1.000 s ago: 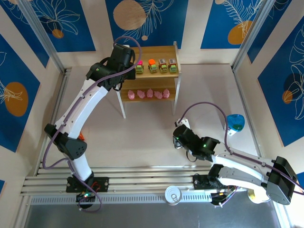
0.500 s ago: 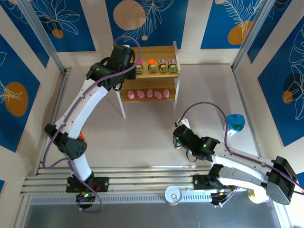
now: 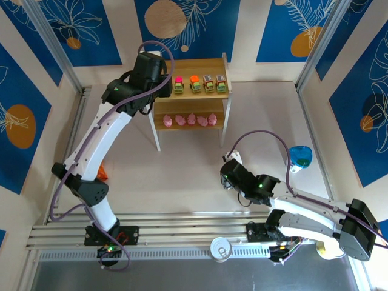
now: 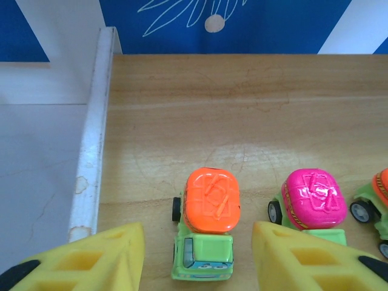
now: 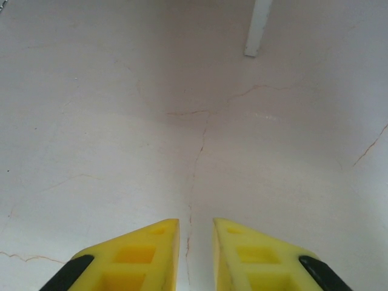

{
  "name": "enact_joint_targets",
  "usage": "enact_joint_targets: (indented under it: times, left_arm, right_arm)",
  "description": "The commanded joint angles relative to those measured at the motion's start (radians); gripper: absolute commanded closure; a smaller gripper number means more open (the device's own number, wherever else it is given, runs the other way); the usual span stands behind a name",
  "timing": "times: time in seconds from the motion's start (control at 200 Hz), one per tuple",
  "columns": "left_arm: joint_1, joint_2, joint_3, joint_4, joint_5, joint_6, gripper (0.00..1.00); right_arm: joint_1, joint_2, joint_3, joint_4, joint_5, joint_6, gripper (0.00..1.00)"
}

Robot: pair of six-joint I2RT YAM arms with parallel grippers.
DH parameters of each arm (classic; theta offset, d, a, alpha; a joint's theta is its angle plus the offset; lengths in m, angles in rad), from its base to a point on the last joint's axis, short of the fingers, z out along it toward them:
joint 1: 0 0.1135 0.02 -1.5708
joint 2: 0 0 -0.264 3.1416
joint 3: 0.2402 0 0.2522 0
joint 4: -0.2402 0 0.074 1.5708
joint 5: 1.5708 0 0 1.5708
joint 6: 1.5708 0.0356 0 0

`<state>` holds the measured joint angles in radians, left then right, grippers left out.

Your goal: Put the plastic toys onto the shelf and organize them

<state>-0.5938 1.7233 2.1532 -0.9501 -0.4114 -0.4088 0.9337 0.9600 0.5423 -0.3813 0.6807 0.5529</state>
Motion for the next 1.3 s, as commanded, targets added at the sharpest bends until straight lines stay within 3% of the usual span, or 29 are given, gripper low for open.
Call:
enact_joint_targets:
  times: [0.0, 0.39, 0.715, 0.875, 1.135, 1.296]
  left_arm:
    - [0.007, -0.035, 0.027, 0.006, -0.006, 0.024, 0.5]
    - [-0.014, -0.118, -0.021, 0.034, -0.004, 0.069, 0.41]
    - [-0.014, -0.301, -0.261, 0.102, -0.023, 0.111, 0.09]
    - [-0.012, -0.398, -0.408, 0.143, -0.031, 0.133, 0.0]
    - [0.03, -0.561, -0.687, 0.228, -0.003, 0.129, 0.0]
    - [0.063, -0.645, -0.848, 0.274, 0.022, 0.1, 0.0]
  right_arm:
    - [-0.004, 0.002, 0.016, 0.012, 0.015, 0.01, 0.77]
    - [-0.006, 0.001, 0.016, 0.008, 0.019, 0.012, 0.64]
    - [-0.012, -0.002, 0.016, 0.007, 0.023, 0.016, 0.55]
    - [-0.02, -0.007, 0.011, 0.015, 0.006, 0.006, 0.5]
    - [-0.062, -0.063, 0.011, 0.007, -0.059, -0.017, 0.37]
    - [-0.094, -0.097, 0.043, -0.054, -0.016, -0.018, 0.29]
